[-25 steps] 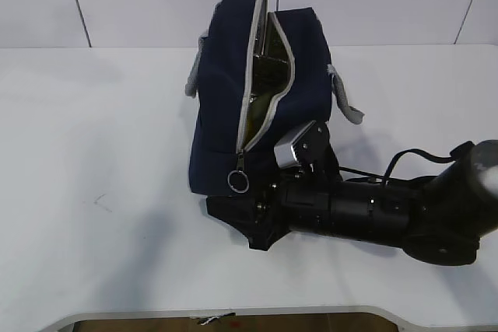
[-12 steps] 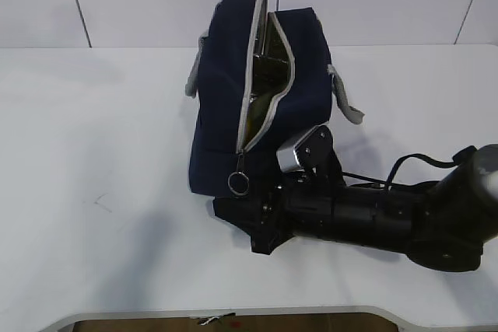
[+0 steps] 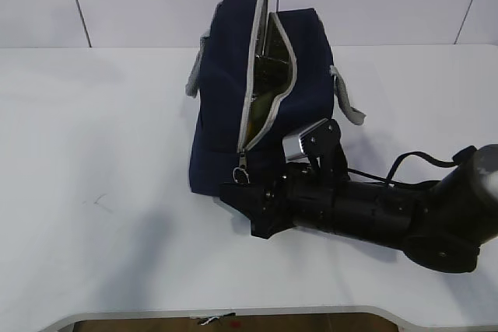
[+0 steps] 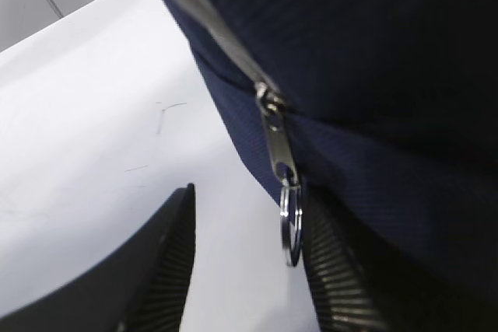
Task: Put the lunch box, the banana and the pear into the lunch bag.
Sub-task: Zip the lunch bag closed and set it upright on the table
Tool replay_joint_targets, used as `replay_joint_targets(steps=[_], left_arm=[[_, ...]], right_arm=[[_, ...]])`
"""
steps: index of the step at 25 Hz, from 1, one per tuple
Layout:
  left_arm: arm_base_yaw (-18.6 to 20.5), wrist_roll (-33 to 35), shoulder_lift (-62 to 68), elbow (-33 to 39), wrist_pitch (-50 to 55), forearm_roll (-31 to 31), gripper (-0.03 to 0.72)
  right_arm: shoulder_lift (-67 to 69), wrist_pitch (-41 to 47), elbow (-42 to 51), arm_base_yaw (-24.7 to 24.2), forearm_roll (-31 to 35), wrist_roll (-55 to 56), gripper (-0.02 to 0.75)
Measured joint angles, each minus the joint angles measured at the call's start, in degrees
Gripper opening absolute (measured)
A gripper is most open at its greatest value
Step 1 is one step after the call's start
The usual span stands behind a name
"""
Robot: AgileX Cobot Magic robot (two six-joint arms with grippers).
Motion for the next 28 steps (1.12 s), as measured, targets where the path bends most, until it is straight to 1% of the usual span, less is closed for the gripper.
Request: replay_joint_targets(steps=[2, 5, 9, 13, 15, 19, 25, 28], left_arm=[[0.00, 0.00, 0.00, 0.00, 0.00, 0.00, 0.317], [0.00, -0.21, 0.00, 0.00, 0.00, 0.00, 0.317], [0.00, -0.21, 0.00, 0.00, 0.00, 0.00, 0.317], [0.00, -0.29, 0.00, 0.00, 0.00, 0.00, 0.317], [0.00, -0.33, 0.00, 0.00, 0.00, 0.00, 0.317], [0.00, -0.33, 0.00, 0.00, 0.00, 0.00, 0.317], [0.00, -0.33, 0.00, 0.00, 0.00, 0.00, 0.317], [0.00, -0.33, 0.00, 0.00, 0.00, 0.00, 0.317]], right_arm=[[0.00, 0.00, 0.00, 0.00, 0.09, 0.00, 0.375], [0.00, 0.00, 0.00, 0.00, 0.30, 0.00, 0.335], [0.00, 0.00, 0.00, 0.00, 0.43, 0.00, 0.244], [0.00, 0.00, 0.00, 0.00, 0.81, 0.00, 0.181], [0.00, 0.00, 0.00, 0.00, 1.32, 0.00, 0.136], [0.00, 0.00, 0.00, 0.00, 2.00, 0.53, 0.019], [-0.14, 0.04, 0.07, 0.00, 1.41, 5.06, 0.017], [-2.70, 2.89, 0.21, 0.00, 0.98, 5.53, 0.017]])
